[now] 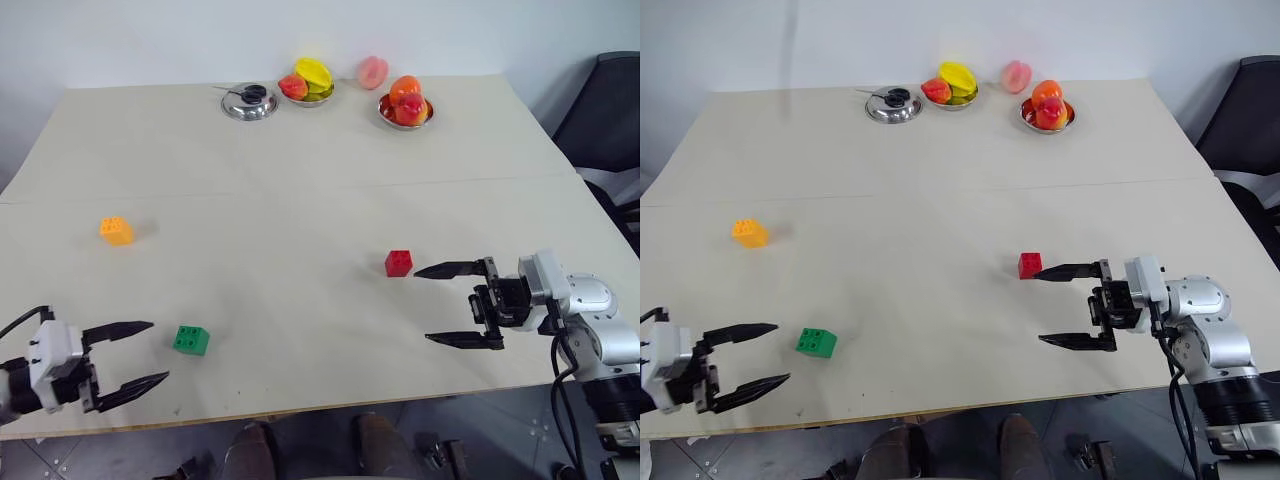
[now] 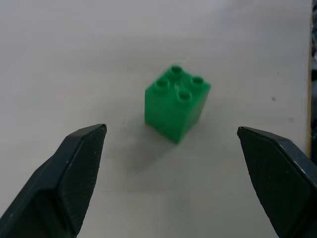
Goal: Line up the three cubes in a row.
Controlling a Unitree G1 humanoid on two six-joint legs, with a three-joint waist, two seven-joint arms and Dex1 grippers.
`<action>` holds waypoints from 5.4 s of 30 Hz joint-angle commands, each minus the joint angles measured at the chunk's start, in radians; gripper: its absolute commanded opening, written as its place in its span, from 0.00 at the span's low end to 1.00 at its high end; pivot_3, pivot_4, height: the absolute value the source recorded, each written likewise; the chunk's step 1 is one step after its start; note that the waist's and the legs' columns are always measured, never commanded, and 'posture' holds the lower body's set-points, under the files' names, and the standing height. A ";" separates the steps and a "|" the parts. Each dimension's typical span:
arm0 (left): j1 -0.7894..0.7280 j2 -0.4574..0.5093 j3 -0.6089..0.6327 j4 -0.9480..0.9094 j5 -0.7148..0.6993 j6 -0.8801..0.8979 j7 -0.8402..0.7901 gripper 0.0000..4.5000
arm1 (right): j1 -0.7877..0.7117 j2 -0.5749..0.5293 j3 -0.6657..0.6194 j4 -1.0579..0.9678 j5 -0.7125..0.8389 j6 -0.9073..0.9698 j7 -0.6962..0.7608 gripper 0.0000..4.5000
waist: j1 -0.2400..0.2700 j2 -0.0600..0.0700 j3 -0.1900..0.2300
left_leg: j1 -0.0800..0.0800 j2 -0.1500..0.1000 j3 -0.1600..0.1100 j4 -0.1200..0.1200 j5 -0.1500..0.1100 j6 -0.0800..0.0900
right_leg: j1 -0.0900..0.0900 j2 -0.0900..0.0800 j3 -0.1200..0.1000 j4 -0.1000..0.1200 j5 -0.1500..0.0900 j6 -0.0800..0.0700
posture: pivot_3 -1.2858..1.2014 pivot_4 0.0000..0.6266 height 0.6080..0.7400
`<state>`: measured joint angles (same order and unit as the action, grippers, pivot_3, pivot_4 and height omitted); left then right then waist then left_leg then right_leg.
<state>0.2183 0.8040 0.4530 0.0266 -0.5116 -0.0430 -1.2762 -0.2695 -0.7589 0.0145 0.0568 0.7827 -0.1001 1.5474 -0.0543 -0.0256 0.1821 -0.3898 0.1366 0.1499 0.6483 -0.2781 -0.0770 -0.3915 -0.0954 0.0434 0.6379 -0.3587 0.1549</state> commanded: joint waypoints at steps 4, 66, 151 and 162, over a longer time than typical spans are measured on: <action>-0.105 -0.027 -0.110 0.087 0.058 -0.053 -0.008 1.00 | 0.051 0.031 -0.003 -0.071 0.012 0.033 0.067 0.99 | 0.002 0.000 0.000 | 0.000 0.000 0.000 0.001 0.000 0.000 | 0.000 0.000 0.000 0.000 0.000 0.000 | 0.52 0.24 1.00; -1.076 -0.441 -0.528 0.629 0.285 0.019 -0.054 0.98 | 0.337 0.053 -0.313 -0.214 -0.091 0.021 -0.146 1.00 | 0.069 -0.001 0.001 | -0.001 -0.001 -0.006 0.013 -0.005 0.003 | 0.009 0.001 -0.001 -0.008 0.004 0.008 | 0.52 0.24 1.00; -1.146 -0.302 -0.548 1.007 0.385 -0.303 -0.133 0.32 | 0.482 0.083 -0.444 -0.345 -0.039 0.105 -0.246 1.00 | 0.079 -0.002 0.001 | 0.000 -0.001 -0.002 0.014 -0.013 0.004 | 0.009 0.000 -0.004 -0.012 0.004 0.008 | 0.52 0.24 1.00; -1.219 -0.283 -0.528 1.190 0.468 -0.366 -0.100 0.49 | 0.508 0.085 -0.442 -0.399 -0.032 0.110 -0.291 1.00 | 0.077 -0.002 0.001 | -0.001 -0.001 -0.002 0.014 -0.013 0.004 | 0.009 0.000 -0.004 -0.011 0.004 0.008 | 0.52 0.24 1.00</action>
<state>-0.9909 0.4975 -0.0901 1.2018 -0.0551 -0.4021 -1.3899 0.2306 -0.6786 -0.4029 -0.3133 0.7346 0.0130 1.2609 0.0224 -0.0279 0.1832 -0.3909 0.1361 0.1478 0.6628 -0.2906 -0.0725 -0.3830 -0.0955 0.0394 0.6271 -0.3545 0.1627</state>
